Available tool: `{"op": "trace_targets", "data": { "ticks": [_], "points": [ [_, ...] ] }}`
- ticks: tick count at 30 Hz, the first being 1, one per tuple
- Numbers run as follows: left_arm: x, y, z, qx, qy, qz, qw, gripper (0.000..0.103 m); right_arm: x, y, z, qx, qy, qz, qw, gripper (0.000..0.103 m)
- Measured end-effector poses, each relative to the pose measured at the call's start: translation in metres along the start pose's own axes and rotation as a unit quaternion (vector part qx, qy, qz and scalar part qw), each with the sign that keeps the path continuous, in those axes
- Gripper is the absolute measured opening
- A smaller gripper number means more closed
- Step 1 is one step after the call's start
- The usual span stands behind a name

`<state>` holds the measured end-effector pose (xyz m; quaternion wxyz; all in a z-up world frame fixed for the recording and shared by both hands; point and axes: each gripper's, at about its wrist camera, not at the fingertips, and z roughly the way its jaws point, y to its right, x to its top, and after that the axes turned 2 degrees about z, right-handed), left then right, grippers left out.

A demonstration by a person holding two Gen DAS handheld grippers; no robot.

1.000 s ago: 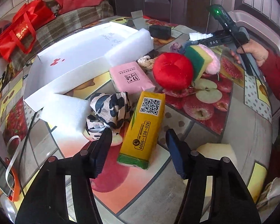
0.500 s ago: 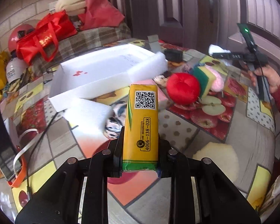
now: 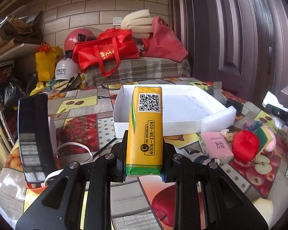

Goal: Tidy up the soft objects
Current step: 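Carry the packet and sock into the white box and open both grippers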

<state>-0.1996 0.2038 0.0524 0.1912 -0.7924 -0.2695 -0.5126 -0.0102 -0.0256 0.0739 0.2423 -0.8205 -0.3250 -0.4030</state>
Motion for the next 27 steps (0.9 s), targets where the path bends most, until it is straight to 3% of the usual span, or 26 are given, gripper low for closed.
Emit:
{"op": "trace_targets", "data": {
  "ticks": [16, 22, 27],
  "points": [
    [0.018, -0.023, 0.033, 0.046, 0.032, -0.031, 0.998, 0.024, 0.007, -0.116, 0.074, 0.078, 0.015, -0.065, 0.995, 0.036],
    [0.032, -0.02, 0.066, 0.031, 0.016, -0.019, 0.9992, 0.024, 0.016, -0.13, 0.103, 0.067, 0.02, -0.058, 0.996, 0.036],
    [0.042, -0.014, 0.092, 0.021, 0.005, -0.016, 0.9996, 0.024, 0.024, -0.112, 0.118, 0.026, 0.024, -0.04, 0.999, 0.036]
  ]
}}
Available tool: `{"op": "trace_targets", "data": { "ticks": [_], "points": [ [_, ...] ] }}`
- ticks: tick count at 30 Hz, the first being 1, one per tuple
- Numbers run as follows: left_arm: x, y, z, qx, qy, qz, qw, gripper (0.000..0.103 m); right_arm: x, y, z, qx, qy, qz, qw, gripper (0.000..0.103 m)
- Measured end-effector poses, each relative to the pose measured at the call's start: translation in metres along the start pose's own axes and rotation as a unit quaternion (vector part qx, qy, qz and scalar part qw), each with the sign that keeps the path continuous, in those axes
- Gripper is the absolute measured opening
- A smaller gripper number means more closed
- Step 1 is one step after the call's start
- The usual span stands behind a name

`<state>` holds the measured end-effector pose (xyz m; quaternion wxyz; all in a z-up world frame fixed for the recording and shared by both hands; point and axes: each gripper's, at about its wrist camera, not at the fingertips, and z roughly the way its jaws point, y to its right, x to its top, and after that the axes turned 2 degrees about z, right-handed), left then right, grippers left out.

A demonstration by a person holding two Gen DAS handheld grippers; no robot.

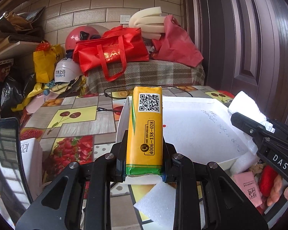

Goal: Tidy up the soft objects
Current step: 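Carry the packet and sock into the white box and open both grippers, then grasp the white foam block with the left gripper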

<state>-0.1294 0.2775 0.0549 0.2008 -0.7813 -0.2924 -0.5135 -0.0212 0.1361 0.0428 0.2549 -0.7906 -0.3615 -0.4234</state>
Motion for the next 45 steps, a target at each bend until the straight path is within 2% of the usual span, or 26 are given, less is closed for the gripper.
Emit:
{"op": "trace_targets", "data": {
  "ticks": [4, 8, 12, 18, 20, 21, 22, 23, 24, 25, 27, 30, 32, 34, 37, 42, 45],
  "points": [
    [0.008, 0.004, 0.018, -0.002, -0.008, -0.008, 0.9999, 0.024, 0.003, 0.035, 0.009, -0.041, -0.006, 0.05, 0.998, 0.036],
    [0.014, 0.005, 0.039, -0.019, -0.025, -0.024, 0.9992, 0.024, 0.006, 0.061, 0.014, -0.068, -0.013, 0.088, 0.994, 0.036],
    [0.019, 0.012, 0.052, -0.034, -0.036, -0.024, 0.9985, 0.024, 0.007, 0.062, 0.023, -0.065, -0.032, 0.094, 0.993, 0.036],
    [0.021, 0.02, 0.056, -0.035, -0.041, -0.012, 0.9985, 0.024, 0.009, 0.055, 0.036, -0.06, -0.054, 0.084, 0.993, 0.036],
    [0.02, 0.02, 0.057, -0.034, -0.045, -0.013, 0.9983, 0.024, 0.009, 0.055, 0.04, -0.053, -0.065, 0.081, 0.993, 0.039],
    [0.021, 0.019, 0.057, -0.032, -0.049, -0.015, 0.9982, 0.03, 0.009, 0.055, 0.041, -0.054, -0.068, 0.08, 0.993, 0.039],
    [0.021, 0.019, 0.058, -0.027, -0.05, -0.016, 0.9982, 0.043, 0.009, 0.055, 0.041, -0.054, -0.069, 0.08, 0.993, 0.051],
    [0.021, 0.018, 0.056, -0.021, -0.048, -0.019, 0.9985, 0.052, 0.009, 0.054, 0.04, -0.054, -0.067, 0.079, 0.993, 0.077],
    [0.021, 0.018, 0.054, -0.017, -0.043, -0.02, 0.9987, 0.072, 0.01, 0.054, 0.039, -0.057, -0.062, 0.079, 0.993, 0.087],
    [0.021, 0.018, 0.051, -0.015, -0.035, -0.021, 0.999, 0.085, 0.01, 0.053, 0.037, -0.058, -0.056, 0.077, 0.994, 0.092],
    [0.022, 0.02, 0.045, -0.008, -0.019, -0.015, 0.9997, 0.092, 0.011, 0.052, 0.035, -0.057, -0.051, 0.074, 0.994, 0.092],
    [0.022, 0.023, 0.037, 0.0, 0.001, -0.005, 1.0, 0.093, 0.011, 0.053, 0.034, -0.061, -0.047, 0.076, 0.994, 0.092],
    [0.021, 0.021, 0.033, 0.005, 0.012, -0.009, 0.9999, 0.103, 0.011, 0.054, 0.03, -0.062, -0.038, 0.079, 0.994, 0.096],
    [0.021, 0.015, 0.028, 0.01, 0.026, -0.021, 0.9994, 0.103, 0.011, 0.054, 0.026, -0.061, -0.026, 0.079, 0.995, 0.103],
    [0.02, 0.01, 0.021, 0.015, 0.039, -0.032, 0.9986, 0.103, 0.01, 0.05, 0.021, -0.057, -0.018, 0.071, 0.996, 0.103],
    [0.014, 0.004, 0.006, 0.02, 0.047, -0.039, 0.9979, 0.103, 0.007, 0.037, 0.011, -0.045, -0.008, 0.041, 0.998, 0.103],
    [0.007, -0.002, -0.004, 0.026, 0.029, -0.046, 0.9982, 0.103, 0.004, 0.034, 0.003, -0.04, -0.008, 0.037, 0.998, 0.103]
  ]
}}
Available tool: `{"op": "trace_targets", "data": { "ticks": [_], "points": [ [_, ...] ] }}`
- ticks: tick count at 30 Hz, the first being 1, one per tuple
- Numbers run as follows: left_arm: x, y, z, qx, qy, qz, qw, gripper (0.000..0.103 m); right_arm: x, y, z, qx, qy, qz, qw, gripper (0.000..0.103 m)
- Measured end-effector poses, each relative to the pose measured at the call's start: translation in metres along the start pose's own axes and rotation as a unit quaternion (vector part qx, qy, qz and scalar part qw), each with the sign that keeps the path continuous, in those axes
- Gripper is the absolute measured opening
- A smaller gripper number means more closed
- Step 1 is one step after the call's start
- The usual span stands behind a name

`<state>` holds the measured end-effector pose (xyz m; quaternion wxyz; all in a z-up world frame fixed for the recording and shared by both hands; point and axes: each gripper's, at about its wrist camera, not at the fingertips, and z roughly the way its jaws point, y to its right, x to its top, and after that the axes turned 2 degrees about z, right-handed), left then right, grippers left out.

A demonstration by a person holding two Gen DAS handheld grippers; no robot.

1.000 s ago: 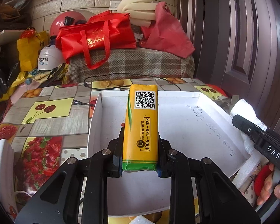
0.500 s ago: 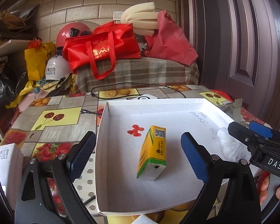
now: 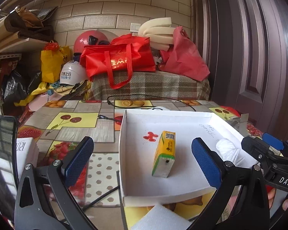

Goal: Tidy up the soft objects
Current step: 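Grasp the white foam block with the left gripper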

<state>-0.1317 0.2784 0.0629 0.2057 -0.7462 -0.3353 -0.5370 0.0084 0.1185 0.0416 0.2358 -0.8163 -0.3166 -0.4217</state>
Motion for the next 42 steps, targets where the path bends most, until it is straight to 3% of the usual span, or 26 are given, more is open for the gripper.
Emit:
{"op": "trace_targets", "data": {
  "ticks": [6, 9, 14, 17, 21, 23, 25, 30, 36, 42],
  "points": [
    [-0.024, -0.006, -0.022, 0.036, -0.09, -0.008, 0.9952, 0.103, -0.008, 0.006, -0.026, 0.005, -0.005, -0.001, 1.0, 0.103],
    [-0.036, 0.001, -0.03, 0.075, -0.127, -0.014, 0.9889, 0.103, -0.012, 0.012, -0.039, 0.002, -0.007, 0.002, 1.0, 0.103],
    [-0.048, 0.014, -0.013, 0.11, -0.189, -0.026, 0.9755, 0.103, -0.016, 0.033, -0.051, -0.012, -0.026, 0.028, 0.999, 0.103],
    [-0.048, 0.024, -0.006, 0.101, -0.199, -0.034, 0.9742, 0.103, -0.02, 0.045, -0.061, -0.027, -0.028, 0.042, 0.998, 0.103],
    [-0.047, 0.046, 0.0, 0.088, -0.207, 0.014, 0.9742, 0.103, -0.022, 0.058, -0.074, -0.054, -0.027, 0.048, 0.997, 0.103],
    [-0.051, 0.049, 0.009, 0.077, -0.235, 0.031, 0.9685, 0.103, -0.024, 0.066, -0.081, -0.067, -0.033, 0.052, 0.996, 0.103],
    [-0.055, 0.044, 0.013, 0.048, -0.256, 0.033, 0.9649, 0.1, -0.026, 0.077, -0.089, -0.081, -0.04, 0.057, 0.994, 0.103],
    [-0.059, 0.028, -0.001, 0.003, -0.259, 0.053, 0.9646, 0.093, -0.032, 0.117, -0.115, -0.107, -0.056, 0.068, 0.99, 0.103],
    [-0.061, 0.02, -0.01, -0.026, -0.259, 0.054, 0.9641, 0.086, -0.037, 0.156, -0.137, -0.07, -0.096, 0.083, 0.989, 0.103],
    [-0.062, 0.02, -0.01, -0.04, -0.259, 0.055, 0.9635, 0.084, -0.043, 0.138, -0.132, -0.02, -0.138, 0.036, 0.99, 0.103]
  ]
}}
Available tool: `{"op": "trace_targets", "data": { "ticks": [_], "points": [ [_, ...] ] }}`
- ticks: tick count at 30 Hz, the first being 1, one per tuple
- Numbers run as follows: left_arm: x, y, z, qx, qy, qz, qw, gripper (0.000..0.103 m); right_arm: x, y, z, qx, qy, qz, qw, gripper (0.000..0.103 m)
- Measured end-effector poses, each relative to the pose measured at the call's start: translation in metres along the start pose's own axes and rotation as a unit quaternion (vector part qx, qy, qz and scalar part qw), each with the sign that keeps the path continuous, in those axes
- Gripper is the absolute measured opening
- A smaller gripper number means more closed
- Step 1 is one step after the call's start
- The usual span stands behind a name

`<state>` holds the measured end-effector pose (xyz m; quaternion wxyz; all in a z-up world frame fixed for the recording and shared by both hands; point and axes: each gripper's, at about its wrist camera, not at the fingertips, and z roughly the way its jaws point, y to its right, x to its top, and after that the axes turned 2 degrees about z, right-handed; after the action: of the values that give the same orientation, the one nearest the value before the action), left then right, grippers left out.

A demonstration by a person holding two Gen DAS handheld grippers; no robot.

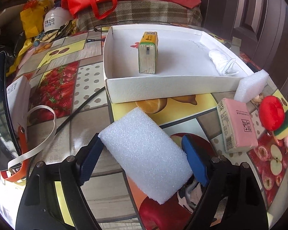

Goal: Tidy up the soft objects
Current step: 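Grasp the white foam block with the left gripper, then grasp the pink pig plush with the right gripper while the left lifts the foam block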

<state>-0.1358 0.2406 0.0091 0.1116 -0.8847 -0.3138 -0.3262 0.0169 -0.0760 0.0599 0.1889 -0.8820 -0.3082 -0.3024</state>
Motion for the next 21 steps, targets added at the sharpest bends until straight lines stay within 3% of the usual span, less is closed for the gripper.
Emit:
{"op": "trace_targets", "data": {
  "ticks": [5, 10, 12, 16, 21],
  "points": [
    [-0.006, -0.002, -0.004, -0.017, -0.002, 0.017, 0.9997, 0.083, -0.007, -0.019, 0.017, 0.007, -0.055, -0.055, 0.997, 0.103],
    [-0.013, -0.007, -0.01, -0.025, -0.001, 0.021, 0.9995, 0.083, -0.011, -0.019, 0.041, 0.012, -0.117, -0.059, 0.991, 0.097],
    [-0.015, -0.014, -0.016, -0.055, 0.012, 0.002, 0.9984, 0.083, -0.012, -0.018, 0.045, 0.016, -0.132, -0.058, 0.989, 0.097],
    [-0.013, -0.031, -0.04, -0.058, 0.032, -0.046, 0.9968, 0.083, -0.012, -0.011, 0.047, 0.013, -0.143, -0.042, 0.989, 0.093],
    [-0.02, -0.044, -0.042, -0.069, -0.019, -0.129, 0.989, 0.083, -0.012, -0.009, 0.045, 0.01, -0.14, -0.036, 0.989, 0.093]
  ]
}}
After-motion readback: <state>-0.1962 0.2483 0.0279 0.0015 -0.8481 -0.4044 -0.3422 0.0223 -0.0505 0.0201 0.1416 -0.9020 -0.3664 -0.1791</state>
